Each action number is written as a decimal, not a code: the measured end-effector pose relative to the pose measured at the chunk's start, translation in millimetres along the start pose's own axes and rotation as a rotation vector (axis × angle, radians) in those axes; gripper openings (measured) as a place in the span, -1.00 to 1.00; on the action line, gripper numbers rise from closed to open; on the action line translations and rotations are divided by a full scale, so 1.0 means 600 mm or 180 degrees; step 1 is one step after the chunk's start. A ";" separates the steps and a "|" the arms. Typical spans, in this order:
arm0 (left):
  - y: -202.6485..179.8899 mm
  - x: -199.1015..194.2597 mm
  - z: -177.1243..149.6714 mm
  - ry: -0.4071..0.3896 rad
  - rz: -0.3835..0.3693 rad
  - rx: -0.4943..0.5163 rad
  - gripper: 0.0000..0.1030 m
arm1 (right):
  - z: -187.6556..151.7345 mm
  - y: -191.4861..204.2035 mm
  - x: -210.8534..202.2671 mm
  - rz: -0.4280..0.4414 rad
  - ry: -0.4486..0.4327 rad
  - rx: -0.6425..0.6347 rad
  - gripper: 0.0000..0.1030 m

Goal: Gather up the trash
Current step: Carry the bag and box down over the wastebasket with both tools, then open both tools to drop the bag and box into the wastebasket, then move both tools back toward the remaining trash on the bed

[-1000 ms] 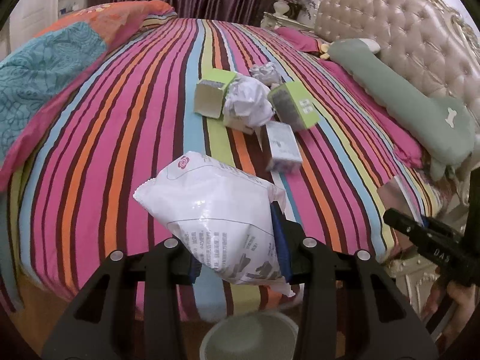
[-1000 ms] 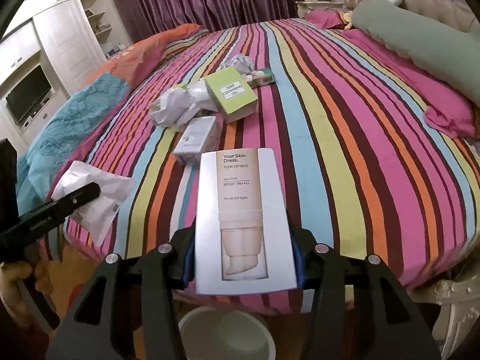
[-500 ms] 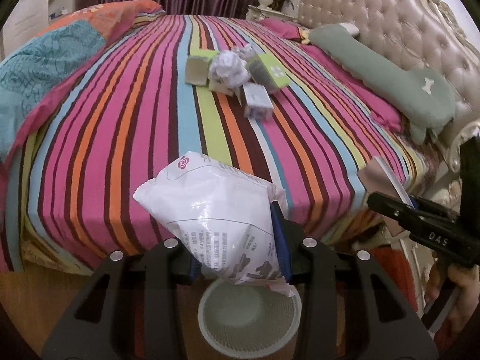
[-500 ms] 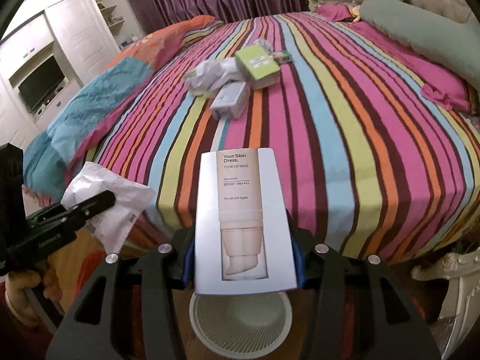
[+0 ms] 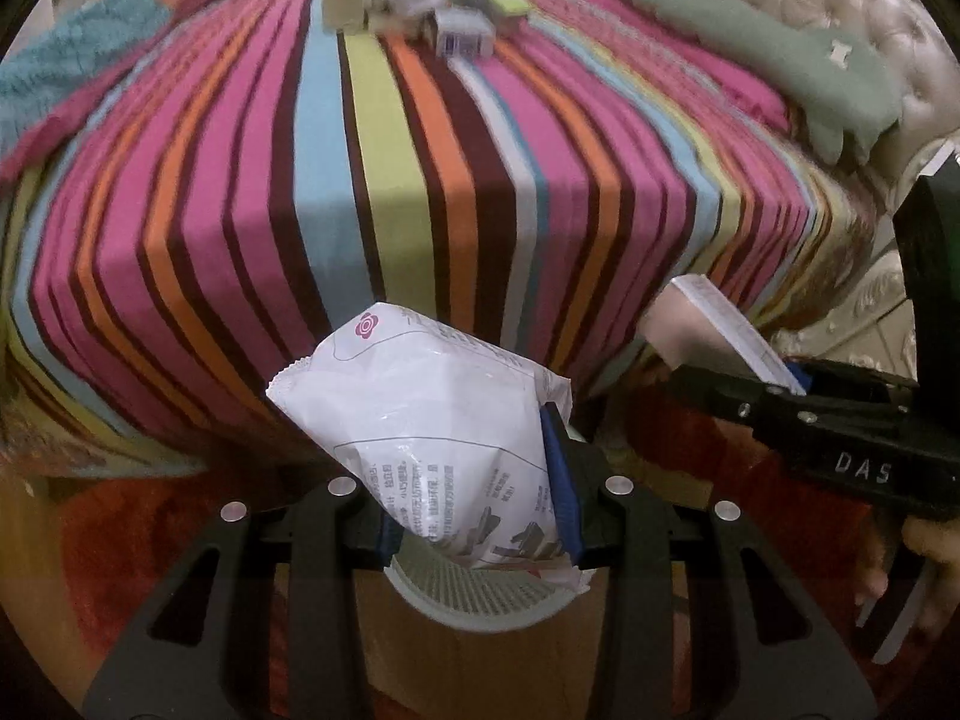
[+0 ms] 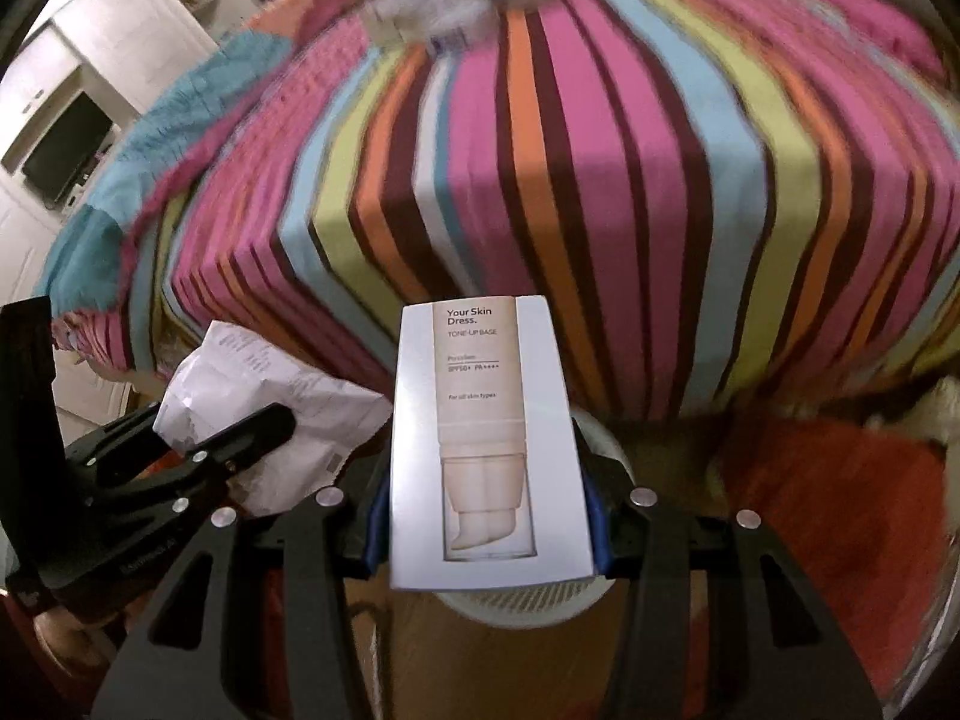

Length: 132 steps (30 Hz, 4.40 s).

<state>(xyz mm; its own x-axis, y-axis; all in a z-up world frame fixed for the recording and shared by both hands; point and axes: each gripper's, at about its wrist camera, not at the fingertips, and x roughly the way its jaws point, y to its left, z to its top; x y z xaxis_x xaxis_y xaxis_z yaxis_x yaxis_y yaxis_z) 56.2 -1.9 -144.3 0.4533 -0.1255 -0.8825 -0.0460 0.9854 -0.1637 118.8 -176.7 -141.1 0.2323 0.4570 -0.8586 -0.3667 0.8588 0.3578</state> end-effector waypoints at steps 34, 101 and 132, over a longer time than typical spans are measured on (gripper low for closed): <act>0.063 0.347 -0.107 0.1871 0.0288 -0.0545 0.74 | -0.086 -0.134 0.311 -0.0336 0.1675 0.1156 0.86; 0.025 -0.047 0.112 -0.0948 0.0590 0.0129 0.74 | 0.102 0.004 -0.103 -0.0470 -0.1452 -0.0392 0.86; 0.152 -0.018 0.379 -0.1165 0.0372 -0.0155 0.73 | 0.320 -0.002 -0.049 -0.0478 -0.1472 -0.0659 0.86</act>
<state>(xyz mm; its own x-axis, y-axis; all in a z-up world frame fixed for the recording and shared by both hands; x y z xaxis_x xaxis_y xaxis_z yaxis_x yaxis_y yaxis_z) 249.8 115.4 -49.5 0.7299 0.0452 -0.6821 -0.1543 0.9830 -0.0999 285.4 -146.5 -45.6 0.6521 0.4271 -0.6265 -0.4581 0.8803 0.1233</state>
